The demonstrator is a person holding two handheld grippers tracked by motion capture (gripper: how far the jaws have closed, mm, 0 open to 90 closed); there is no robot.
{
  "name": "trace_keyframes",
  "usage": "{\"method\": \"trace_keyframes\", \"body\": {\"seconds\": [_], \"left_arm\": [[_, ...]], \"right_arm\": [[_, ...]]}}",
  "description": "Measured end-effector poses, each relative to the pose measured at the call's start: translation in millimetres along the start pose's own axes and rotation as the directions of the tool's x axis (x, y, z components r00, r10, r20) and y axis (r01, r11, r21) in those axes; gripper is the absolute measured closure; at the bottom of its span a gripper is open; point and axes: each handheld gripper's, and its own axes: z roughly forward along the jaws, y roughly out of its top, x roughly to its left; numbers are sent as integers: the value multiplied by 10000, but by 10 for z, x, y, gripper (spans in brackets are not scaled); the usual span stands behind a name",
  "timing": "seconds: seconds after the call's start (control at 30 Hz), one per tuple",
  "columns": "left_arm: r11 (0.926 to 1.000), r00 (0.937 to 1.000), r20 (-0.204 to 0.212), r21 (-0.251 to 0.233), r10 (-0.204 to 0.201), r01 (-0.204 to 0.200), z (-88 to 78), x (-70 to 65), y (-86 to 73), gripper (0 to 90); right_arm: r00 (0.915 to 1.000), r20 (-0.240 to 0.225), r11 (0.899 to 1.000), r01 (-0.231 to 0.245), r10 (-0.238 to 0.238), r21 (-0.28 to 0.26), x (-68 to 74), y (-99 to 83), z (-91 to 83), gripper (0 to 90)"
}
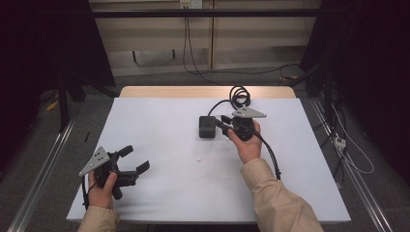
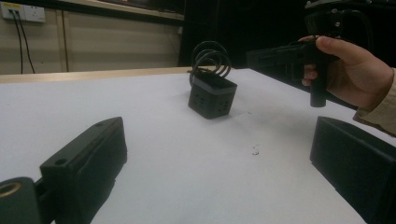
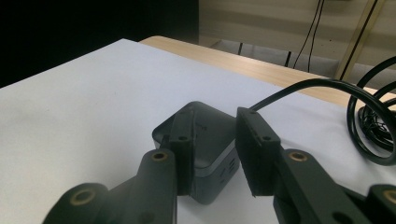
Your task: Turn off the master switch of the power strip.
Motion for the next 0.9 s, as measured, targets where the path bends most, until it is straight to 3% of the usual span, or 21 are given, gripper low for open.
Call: {"method": "trace_keyframes", "body": {"seconds": [0.9], "left_arm": [[10000,10000,12,58,18,-18,18,-2,-7,35]], "right_arm": [[9992,-369,9997,-170,177,181,-4,43,95,799]]}}
